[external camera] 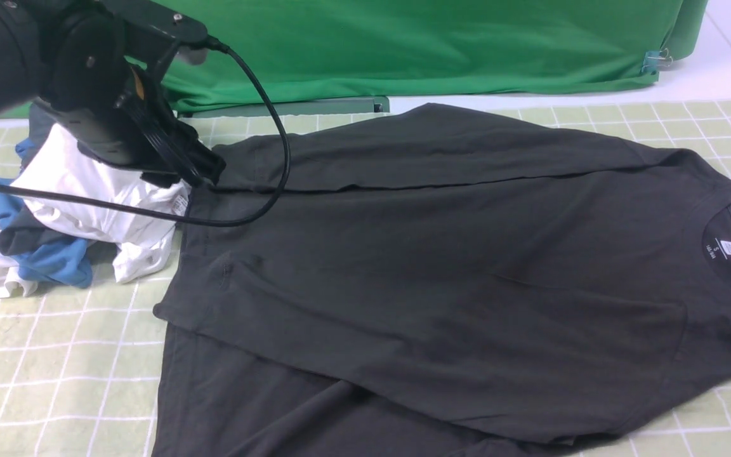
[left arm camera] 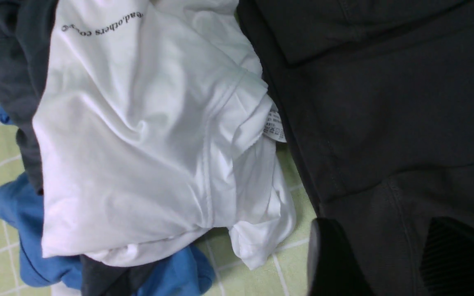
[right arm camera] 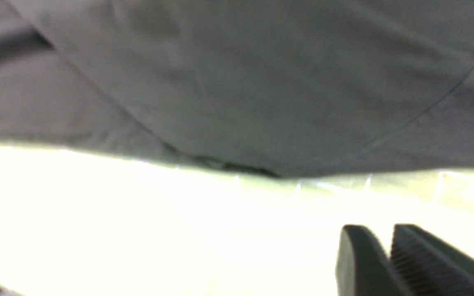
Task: Fold a long-sleeved shirt over a green coffee tablecloth.
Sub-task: 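Fold the left side of the black T-shirt inward over its body, then grab the top left corner of the dark shirt with the left gripper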
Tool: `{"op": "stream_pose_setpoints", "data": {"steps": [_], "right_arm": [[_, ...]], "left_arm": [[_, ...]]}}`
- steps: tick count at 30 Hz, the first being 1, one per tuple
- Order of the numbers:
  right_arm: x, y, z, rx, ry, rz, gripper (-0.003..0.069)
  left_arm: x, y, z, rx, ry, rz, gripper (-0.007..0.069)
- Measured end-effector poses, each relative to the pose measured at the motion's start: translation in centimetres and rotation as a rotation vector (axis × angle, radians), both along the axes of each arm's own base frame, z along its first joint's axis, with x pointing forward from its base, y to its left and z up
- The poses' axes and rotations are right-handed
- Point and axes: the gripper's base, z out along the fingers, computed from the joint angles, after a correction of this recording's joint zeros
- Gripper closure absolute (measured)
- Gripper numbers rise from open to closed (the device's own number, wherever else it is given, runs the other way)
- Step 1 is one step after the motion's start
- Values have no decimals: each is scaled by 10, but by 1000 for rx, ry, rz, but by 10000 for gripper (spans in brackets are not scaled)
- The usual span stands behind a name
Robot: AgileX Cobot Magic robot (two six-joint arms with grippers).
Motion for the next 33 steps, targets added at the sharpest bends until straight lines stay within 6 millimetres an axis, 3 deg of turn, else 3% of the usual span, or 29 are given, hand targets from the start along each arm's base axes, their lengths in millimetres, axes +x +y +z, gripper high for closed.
{"op": "stream_pose_setpoints", "data": {"steps": [4,5,6,7,9,14,20,25,29,31,32,33], "right_arm": [[18,10,-22,-71,137,83,333],[19,12,-23,-75,143,93,323],[26,20,-34,-103,186,143,263],[27,22,-35,-106,190,152,263],[36,35,-50,-161,211,224,218],[51,51,-78,-249,260,297,204],[72,59,-109,-310,264,338,202],[81,64,-129,-322,272,348,201],[84,66,-137,-327,283,349,247],[85,66,-137,-327,279,350,427],[85,66,-137,-327,279,350,444],[84,65,-137,-330,291,349,559]], "left_arm": [[-9,-2,-5,-50,104,47,265],[-9,-2,-5,-54,105,47,265],[-15,-2,-7,-68,164,65,333],[-15,-2,-8,-71,166,66,333],[-28,-2,-12,-101,202,67,489],[-62,-3,-19,-216,221,54,608],[-101,0,-46,-279,316,76,622],[-111,2,-62,-280,337,83,622],[-111,1,-63,-299,327,87,622],[-110,0,-62,-303,317,86,622],[-110,1,-62,-303,318,86,622],[-110,0,-62,-303,315,86,622]]}}
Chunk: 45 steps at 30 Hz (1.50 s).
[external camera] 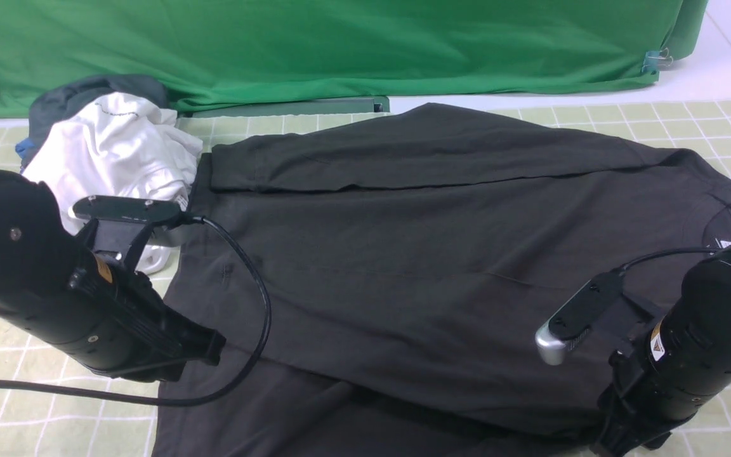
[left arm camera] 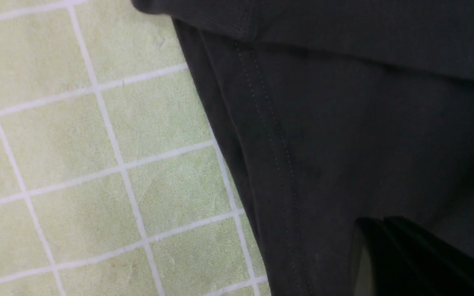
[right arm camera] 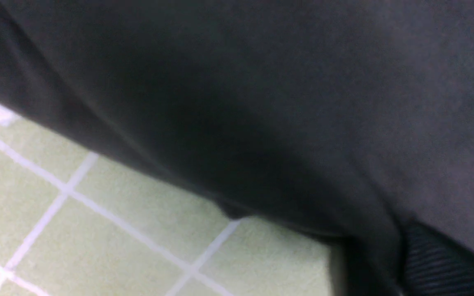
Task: Fold a long-sleeved shirt over a green coffee tablecloth.
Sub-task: 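Grab the top left corner of the dark shirt with the left gripper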
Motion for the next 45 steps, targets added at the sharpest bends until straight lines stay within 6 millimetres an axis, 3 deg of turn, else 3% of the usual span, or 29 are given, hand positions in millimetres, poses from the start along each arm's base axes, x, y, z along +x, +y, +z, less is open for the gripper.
{"op": "stream_pose_setpoints", "data": {"steps": [1,4,9,14,19,22,24,27,29,31,34,37,39,40,45], "right_arm": [[0,0,0,-3,7,-4,599],[-5,-2,1,-26,52,-24,629],[-17,-7,9,-33,66,-52,631],[-45,-23,14,-42,90,-116,631],[-56,-29,16,-43,95,-154,613],[-58,-30,16,-50,106,-164,521],[-61,-31,16,-69,134,-169,388],[-66,-34,17,-99,186,-175,237],[-68,-35,19,-110,209,-178,206],[-70,-35,25,-99,212,-184,222],[-71,-31,48,0,143,-204,337],[-74,-30,80,132,9,-209,515],[-77,-31,96,197,-70,-208,590],[-82,-33,112,265,-152,-206,630],[-98,-42,139,378,-296,-197,652]], "left_arm": [[0,0,0,0,0,0,622],[0,0,0,0,0,0,622],[-1,0,0,-1,9,0,620],[-4,1,-1,8,44,-6,617],[-4,0,-1,4,41,-5,617],[-2,-1,1,-8,29,1,615],[3,-1,9,-25,4,28,614],[20,1,34,-61,-77,85,614],[31,5,47,-77,-120,123,614],[48,11,65,-95,-169,170,613],[76,19,76,-101,-193,221,611],[106,18,68,-91,-175,219,599],[117,16,65,-88,-174,211,589],[134,14,55,-81,-153,208,560],[179,9,24,-74,-128,209,426]]}}
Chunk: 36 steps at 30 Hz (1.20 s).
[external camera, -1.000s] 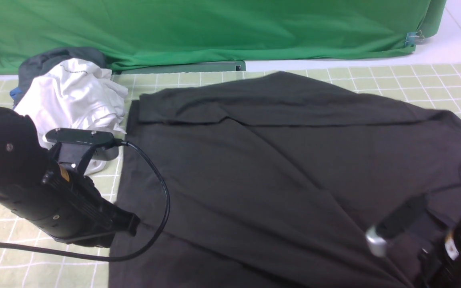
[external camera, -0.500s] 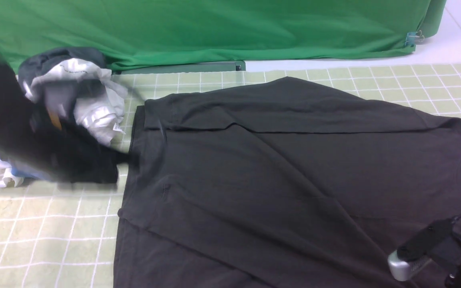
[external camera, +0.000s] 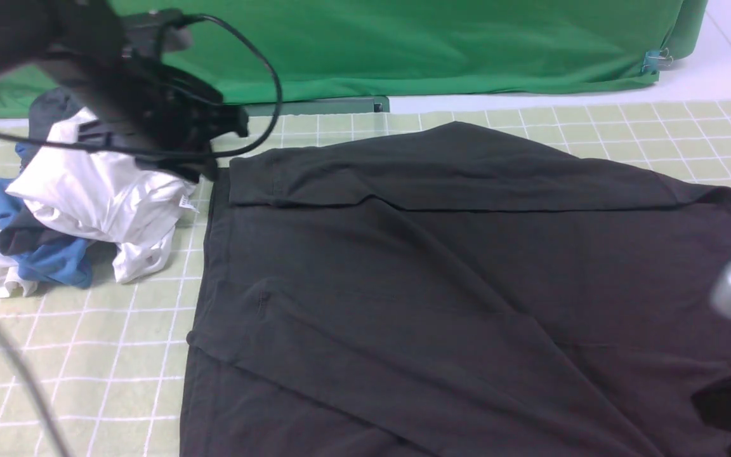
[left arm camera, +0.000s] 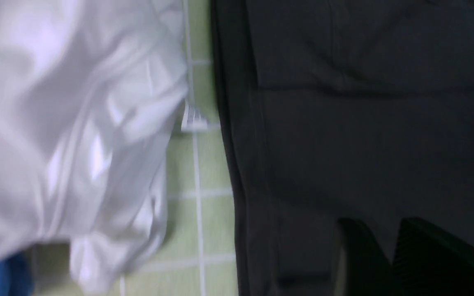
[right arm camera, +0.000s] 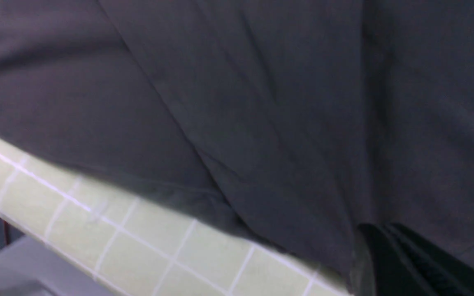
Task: Fold a long-sleeved shirt over a green coffee tablecloth.
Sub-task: 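Grab the top left corner of the dark shirt with the left gripper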
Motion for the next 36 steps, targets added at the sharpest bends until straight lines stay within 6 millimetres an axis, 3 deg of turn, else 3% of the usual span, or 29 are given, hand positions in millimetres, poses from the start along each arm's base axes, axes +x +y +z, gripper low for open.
{"op": "stream_pose_setpoints", "data": {"steps": [1,5,9,16,22,27,32,33,36], "right_arm": [[0,0,0,2,-3,0,652],[-5,-3,5,18,-30,0,652],[-6,-3,5,19,-32,0,652],[-6,-3,5,21,-32,0,654],[-6,-3,5,21,-32,0,654],[-6,-3,5,22,-32,0,654],[-6,-3,5,22,-32,0,654],[-6,-3,5,22,-32,0,654],[-6,-3,5,22,-32,0,654]], "left_arm": [[3,0,0,-1,-5,0,419],[35,-4,-32,7,14,2,295],[53,-3,-57,36,36,7,241],[65,-4,-84,44,35,23,232],[68,-4,-94,45,34,26,239],[70,-4,-97,43,26,29,301],[69,-4,-97,43,30,28,475],[69,-4,-97,44,37,27,547],[68,-4,-93,44,37,26,591]]}}
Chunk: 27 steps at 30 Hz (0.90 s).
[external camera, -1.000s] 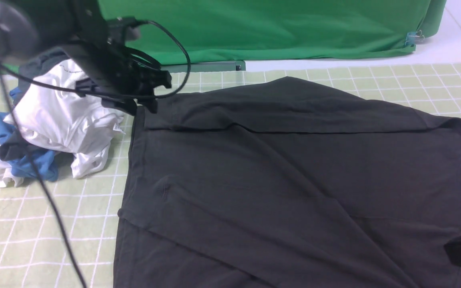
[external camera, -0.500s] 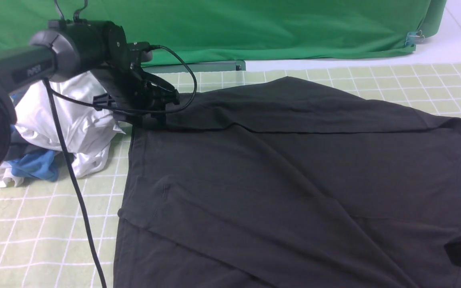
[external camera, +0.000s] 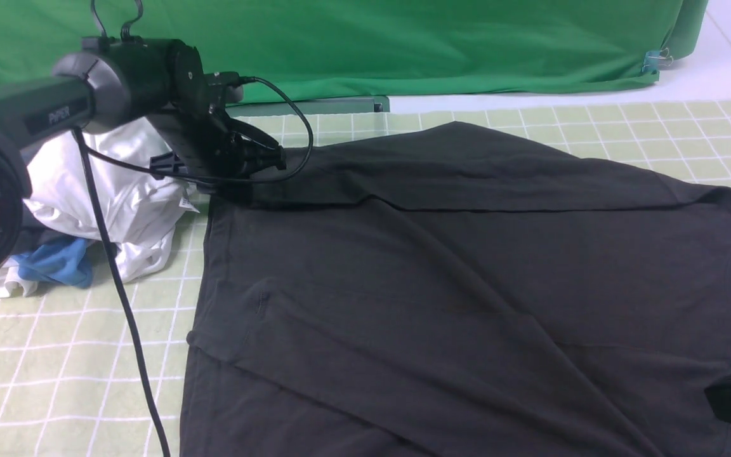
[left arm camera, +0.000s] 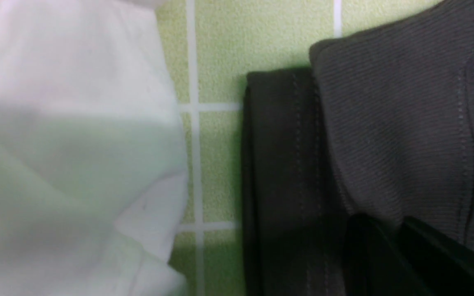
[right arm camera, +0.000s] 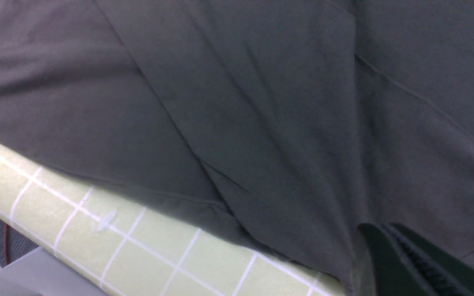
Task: Fold a long-sleeved shirt over a green coffee tablecloth.
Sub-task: 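Grab the top left corner of the dark shirt with the left gripper, then fold the left side of the dark shirt inward over its body with the left gripper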
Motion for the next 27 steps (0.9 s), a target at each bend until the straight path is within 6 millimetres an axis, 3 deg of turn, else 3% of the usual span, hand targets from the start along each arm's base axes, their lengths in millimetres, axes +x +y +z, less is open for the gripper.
{"op": "stream_pose_setpoints", "data": {"steps": [9,15,19,20,23,24,27], "right_arm": [[2,1,1,15,-16,-12,651],[14,-5,4,-33,-126,-81,651],[28,-13,1,-148,-178,-172,651],[28,-13,1,-150,-178,-177,651],[33,-14,-1,-180,-188,-185,651],[33,-14,-1,-182,-188,-184,651],[33,-14,0,-180,-196,-191,651]], "left_arm": [[-12,0,53,-6,-60,-42,598],[-29,-5,85,-61,-35,-76,598],[-53,-14,116,-70,-46,-114,598],[-54,-14,117,-70,-47,-117,598],[-83,-25,129,-73,-42,-147,598],[-84,-25,127,-73,-34,-147,598],[-113,-28,129,-80,-6,-142,598]]}}
